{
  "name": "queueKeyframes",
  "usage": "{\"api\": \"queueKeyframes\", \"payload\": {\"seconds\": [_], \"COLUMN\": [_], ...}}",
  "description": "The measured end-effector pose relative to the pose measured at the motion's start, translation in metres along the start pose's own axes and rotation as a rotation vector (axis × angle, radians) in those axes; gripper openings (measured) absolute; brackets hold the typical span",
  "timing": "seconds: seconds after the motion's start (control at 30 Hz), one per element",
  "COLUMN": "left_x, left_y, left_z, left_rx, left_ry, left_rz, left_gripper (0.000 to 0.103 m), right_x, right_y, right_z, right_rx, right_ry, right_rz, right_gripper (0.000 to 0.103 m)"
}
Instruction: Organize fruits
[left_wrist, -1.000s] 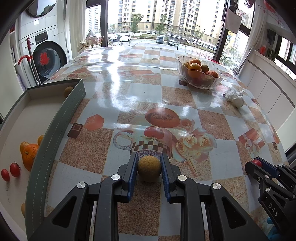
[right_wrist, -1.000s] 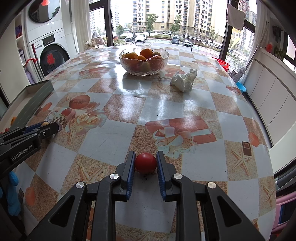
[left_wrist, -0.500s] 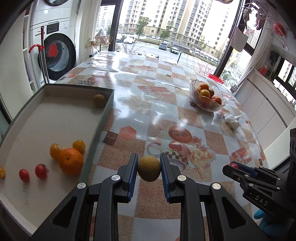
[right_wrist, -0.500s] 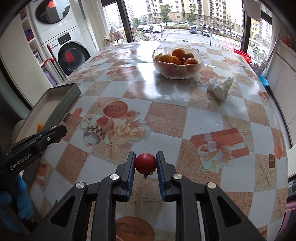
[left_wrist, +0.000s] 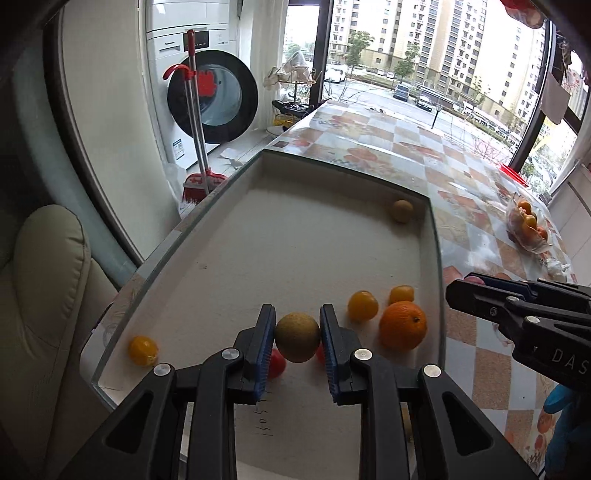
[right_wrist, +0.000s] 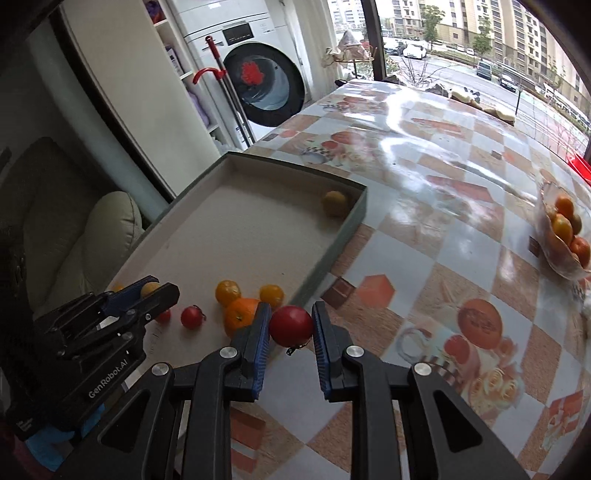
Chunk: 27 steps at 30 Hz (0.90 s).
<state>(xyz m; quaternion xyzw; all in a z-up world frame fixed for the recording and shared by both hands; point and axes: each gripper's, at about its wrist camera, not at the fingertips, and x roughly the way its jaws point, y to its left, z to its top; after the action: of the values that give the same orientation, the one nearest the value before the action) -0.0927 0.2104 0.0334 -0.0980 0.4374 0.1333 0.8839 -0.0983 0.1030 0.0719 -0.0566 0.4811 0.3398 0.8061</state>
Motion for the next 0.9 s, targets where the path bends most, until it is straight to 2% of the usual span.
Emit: {"api": "queueKeyframes", "payload": {"seconds": [0.13, 0.17, 0.2, 0.23, 0.27, 0.3, 0.4, 0.47, 0.5, 0.6, 0.7, 0.77, 0.9], "left_x": [0.008, 0.009, 0.01, 0.01, 0.009, 0.005, 0.007, 0.008, 0.009, 0.01, 0.011, 0.015, 0.004], "left_y": [-0.008, -0.01, -0.015, -0.013, -0.016, -0.017, -0.026, -0.035, -0.041, -0.045, -0.042, -0.047, -0.016], "left_z": [-0.006, -0.008, -0.009, -0.011, -0.012, -0.013, -0.012, -0.013, -0.014, -0.017, -0.018, -0.016, -0.021], "left_rx": [-0.01, -0.009, -0.009, -0.014, -0.02, -0.026, -0.027, -0.026, -0.026, -0.029, -0.034, -0.037, -0.021], "left_ry": [0.024, 0.025, 0.025, 0.019, 0.001, -0.019, -0.024, -0.02, -0.016, -0.005, 0.009, 0.031, 0.035], "left_rz": [0.011, 0.011, 0.013, 0.017, 0.021, 0.022, 0.013, 0.01, 0.013, 0.02, 0.035, 0.048, 0.061], "left_gripper": [0.027, 0.031, 0.04, 0.069, 0.088, 0.089, 0.089, 0.09, 0.103, 0.103, 0.103, 0.103, 0.103], "right_x": [0.018, 0.021, 0.022, 0.022, 0.019, 0.015, 0.001, -0.003, -0.004, -0.015, -0.023, -0.028, -0.038], "right_y": [0.015, 0.018, 0.017, 0.014, 0.013, 0.009, 0.006, 0.004, 0.003, -0.003, -0.01, -0.011, -0.004], "right_z": [0.005, 0.006, 0.005, 0.005, 0.003, 0.001, 0.002, 0.001, 0.0, -0.008, -0.014, -0.015, -0.011], "right_rx": [-0.05, -0.058, -0.062, -0.065, -0.067, -0.071, -0.09, -0.091, -0.087, -0.084, -0.082, -0.085, -0.104], "right_ry": [0.058, 0.075, 0.087, 0.094, 0.095, 0.088, 0.067, 0.075, 0.081, 0.083, 0.086, 0.09, 0.096], "right_rz": [0.012, 0.009, 0.006, 0.001, -0.008, -0.016, -0.038, -0.043, -0.042, -0.05, -0.064, -0.064, -0.088], "right_gripper": [0.025, 0.026, 0.031, 0.046, 0.055, 0.067, 0.072, 0.079, 0.081, 0.085, 0.101, 0.103, 0.103]}}
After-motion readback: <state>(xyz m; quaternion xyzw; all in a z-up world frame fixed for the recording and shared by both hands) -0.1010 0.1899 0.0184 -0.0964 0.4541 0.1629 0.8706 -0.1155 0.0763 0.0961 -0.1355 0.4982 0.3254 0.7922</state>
